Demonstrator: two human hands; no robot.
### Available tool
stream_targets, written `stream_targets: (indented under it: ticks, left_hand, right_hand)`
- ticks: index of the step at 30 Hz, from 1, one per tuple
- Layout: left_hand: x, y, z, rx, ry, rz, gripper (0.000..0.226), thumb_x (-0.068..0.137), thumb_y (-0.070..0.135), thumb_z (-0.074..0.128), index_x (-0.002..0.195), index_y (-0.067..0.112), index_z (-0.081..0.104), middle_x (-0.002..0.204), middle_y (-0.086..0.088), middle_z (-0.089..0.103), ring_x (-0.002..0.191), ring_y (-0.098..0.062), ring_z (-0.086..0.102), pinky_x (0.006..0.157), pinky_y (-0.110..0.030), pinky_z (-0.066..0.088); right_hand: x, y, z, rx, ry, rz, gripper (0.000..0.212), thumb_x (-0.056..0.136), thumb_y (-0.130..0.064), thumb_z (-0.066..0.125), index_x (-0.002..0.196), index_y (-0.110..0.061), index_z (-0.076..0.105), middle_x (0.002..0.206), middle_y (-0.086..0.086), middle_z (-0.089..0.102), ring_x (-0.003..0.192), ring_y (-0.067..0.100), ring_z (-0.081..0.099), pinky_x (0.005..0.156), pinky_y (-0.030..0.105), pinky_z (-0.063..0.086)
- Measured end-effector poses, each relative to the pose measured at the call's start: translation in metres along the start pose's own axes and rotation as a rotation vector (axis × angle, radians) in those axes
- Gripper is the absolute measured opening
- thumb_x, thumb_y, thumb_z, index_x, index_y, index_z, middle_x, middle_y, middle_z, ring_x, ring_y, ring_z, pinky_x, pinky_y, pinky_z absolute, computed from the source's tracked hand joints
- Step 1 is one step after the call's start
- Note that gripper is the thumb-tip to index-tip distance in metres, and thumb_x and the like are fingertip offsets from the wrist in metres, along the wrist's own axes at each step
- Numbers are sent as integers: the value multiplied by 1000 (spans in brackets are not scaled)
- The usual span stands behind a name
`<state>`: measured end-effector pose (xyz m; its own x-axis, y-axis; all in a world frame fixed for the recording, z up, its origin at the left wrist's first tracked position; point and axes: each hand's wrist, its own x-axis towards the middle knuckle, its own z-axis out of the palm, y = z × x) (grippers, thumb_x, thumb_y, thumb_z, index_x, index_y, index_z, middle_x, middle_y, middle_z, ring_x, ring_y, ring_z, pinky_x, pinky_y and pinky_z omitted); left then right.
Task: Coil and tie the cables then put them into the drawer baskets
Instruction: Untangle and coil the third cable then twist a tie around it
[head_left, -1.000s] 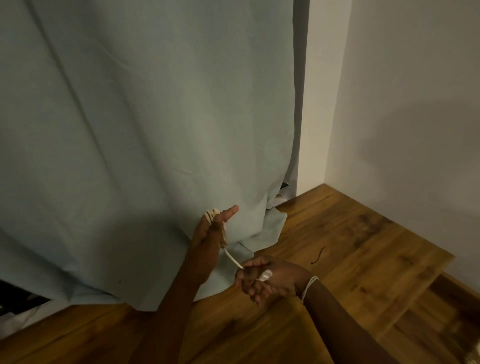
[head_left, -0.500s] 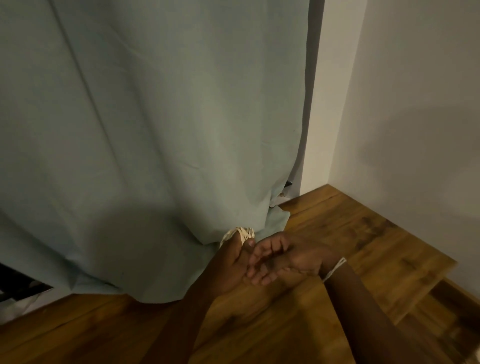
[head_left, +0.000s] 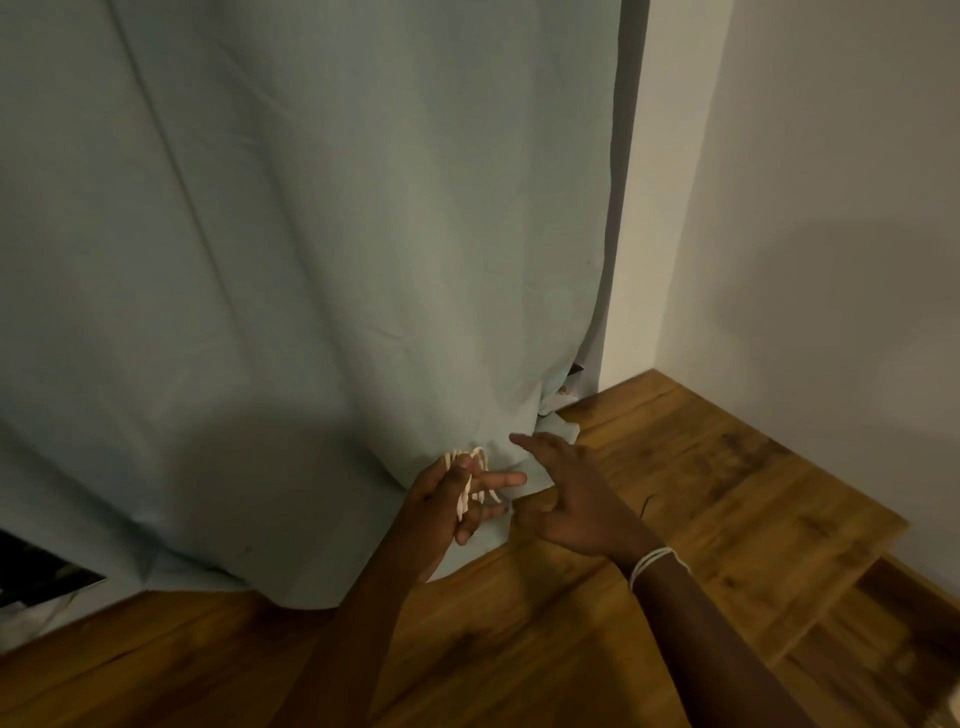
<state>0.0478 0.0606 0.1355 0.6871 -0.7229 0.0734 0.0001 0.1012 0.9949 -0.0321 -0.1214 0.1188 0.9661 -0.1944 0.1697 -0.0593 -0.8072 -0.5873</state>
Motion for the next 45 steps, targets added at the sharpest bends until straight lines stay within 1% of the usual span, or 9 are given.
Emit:
stream_targets:
  ticks: [4, 9, 14, 19, 23, 28, 32, 38, 45]
  left_hand:
    - [0, 16, -5, -287, -22, -1, 39, 102, 38, 33, 124, 18, 59, 134, -17, 59, 114, -42, 59, 103, -50, 47]
    - [12, 17, -4, -359, 88, 92, 39, 104, 36, 28, 121, 15, 56, 134, -12, 60, 126, -29, 56, 107, -45, 38]
    - [24, 2, -9, 393, 354, 232, 27, 103, 28, 42, 107, 20, 67, 75, -2, 56, 63, -9, 51, 53, -19, 44]
    - [21, 2, -8, 601, 172, 6, 39, 101, 38, 42, 114, 3, 54, 105, -6, 57, 102, -21, 59, 88, -30, 49]
    - [21, 16, -7, 385, 19, -128, 30, 103, 36, 37, 120, 17, 53, 111, 3, 62, 112, -16, 60, 92, -23, 44]
    - [21, 20, -12, 99, 10, -118, 38, 96, 40, 47, 118, 13, 62, 113, -11, 69, 103, -24, 67, 91, -35, 51]
    - [17, 21, -9, -131, -134, -104, 41, 101, 31, 38, 109, -2, 62, 77, -23, 63, 53, -20, 53, 52, -23, 49]
    - [24, 22, -8, -454, -406, -39, 47, 98, 49, 45, 94, 3, 56, 43, 0, 40, 34, -7, 26, 58, -31, 39]
    - [31, 17, 13, -698, -380, -57, 46, 103, 39, 34, 78, 17, 66, 39, 8, 37, 34, -5, 19, 53, -23, 38]
  right_hand:
    - [-5, -8, 12, -448, -197, 65, 82, 79, -57, 51, 152, -25, 31, 147, 2, 48, 133, 28, 42, 114, 51, 28]
    - [-10, -31, 37, -608, -149, -86, 44, 100, -27, 43, 141, -10, 41, 105, 7, 67, 98, 27, 65, 107, 47, 33]
    - [-7, -54, 21, -422, -71, -359, 31, 96, -17, 49, 120, -7, 65, 94, 12, 70, 78, 26, 66, 64, 24, 40]
    - [11, -50, -13, -391, 44, -578, 22, 97, -28, 57, 106, -19, 75, 101, -1, 76, 92, 17, 69, 103, 40, 44]
    - [11, -44, -26, -69, 110, -614, 25, 93, -36, 61, 103, -20, 78, 97, -5, 75, 89, 4, 61, 81, 9, 42]
    - [9, -41, -20, 232, 293, -561, 19, 88, -17, 73, 105, -10, 78, 104, 2, 74, 100, 9, 61, 84, 25, 51]
    - [12, -36, -21, 437, 283, -457, 20, 90, -8, 70, 108, -9, 77, 128, 10, 57, 118, 21, 56, 97, 31, 52]
    - [11, -56, -23, 848, 82, -201, 38, 99, -22, 50, 132, -6, 62, 121, 10, 71, 115, 27, 67, 96, 37, 55]
    - [15, -67, -7, 544, 411, -195, 35, 108, -19, 37, 125, -12, 67, 106, 0, 74, 102, 15, 70, 88, 29, 56]
